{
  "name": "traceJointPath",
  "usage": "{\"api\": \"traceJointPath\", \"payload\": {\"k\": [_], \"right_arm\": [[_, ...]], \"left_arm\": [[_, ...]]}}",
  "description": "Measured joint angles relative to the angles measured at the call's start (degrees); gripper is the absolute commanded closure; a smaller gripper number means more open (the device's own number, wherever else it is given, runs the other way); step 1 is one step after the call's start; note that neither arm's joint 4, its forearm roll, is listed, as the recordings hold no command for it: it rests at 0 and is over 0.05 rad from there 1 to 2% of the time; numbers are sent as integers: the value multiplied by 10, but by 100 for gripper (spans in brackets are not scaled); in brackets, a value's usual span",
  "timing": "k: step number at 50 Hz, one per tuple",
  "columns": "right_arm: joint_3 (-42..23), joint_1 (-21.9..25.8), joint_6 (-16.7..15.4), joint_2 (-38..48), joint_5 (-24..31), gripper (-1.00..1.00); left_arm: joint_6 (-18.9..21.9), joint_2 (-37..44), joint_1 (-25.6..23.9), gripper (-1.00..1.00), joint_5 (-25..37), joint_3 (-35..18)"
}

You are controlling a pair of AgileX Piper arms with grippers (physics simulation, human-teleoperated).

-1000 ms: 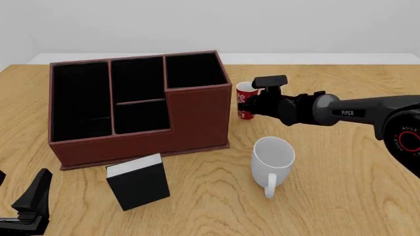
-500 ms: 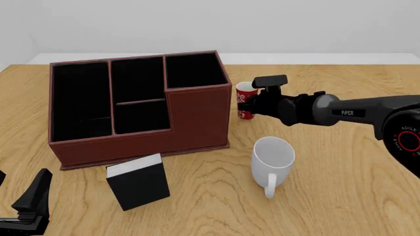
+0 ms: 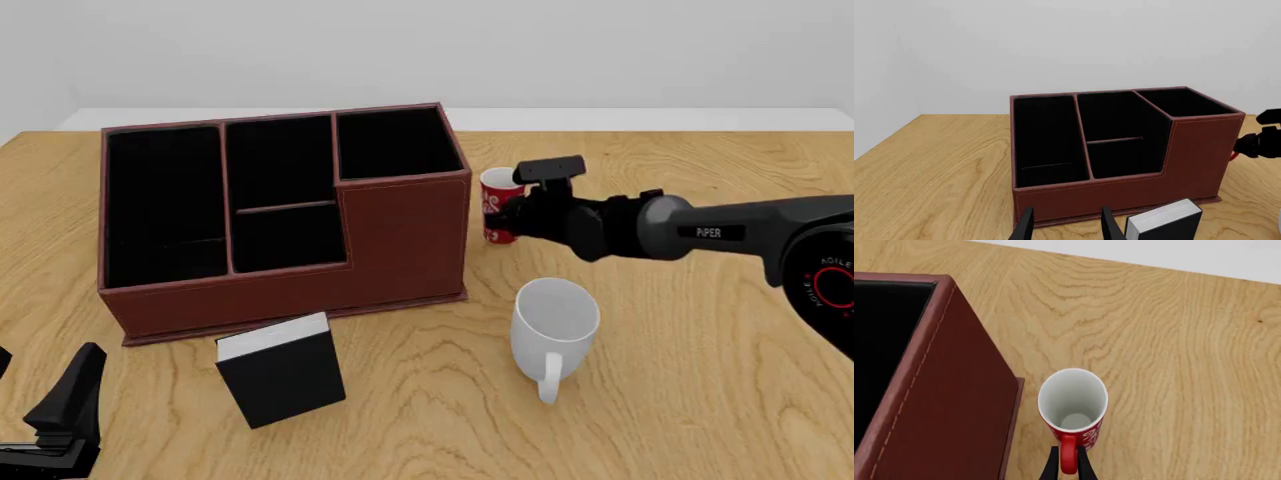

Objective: Pick up the red mug and place it to the right of the caddy.

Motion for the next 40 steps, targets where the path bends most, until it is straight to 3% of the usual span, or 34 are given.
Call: {"api": "traceJointPath", "payload": {"k": [23, 24, 40], "right_arm": [[31, 0, -2, -8, -12, 100], [32, 0, -3, -8, -13, -100], [49, 5, 13, -1, -14, -100]], "left_arm": [[0, 0, 0, -100, 0, 0], [0, 0, 0, -100, 0, 0], [0, 0, 0, -100, 0, 0]]}}
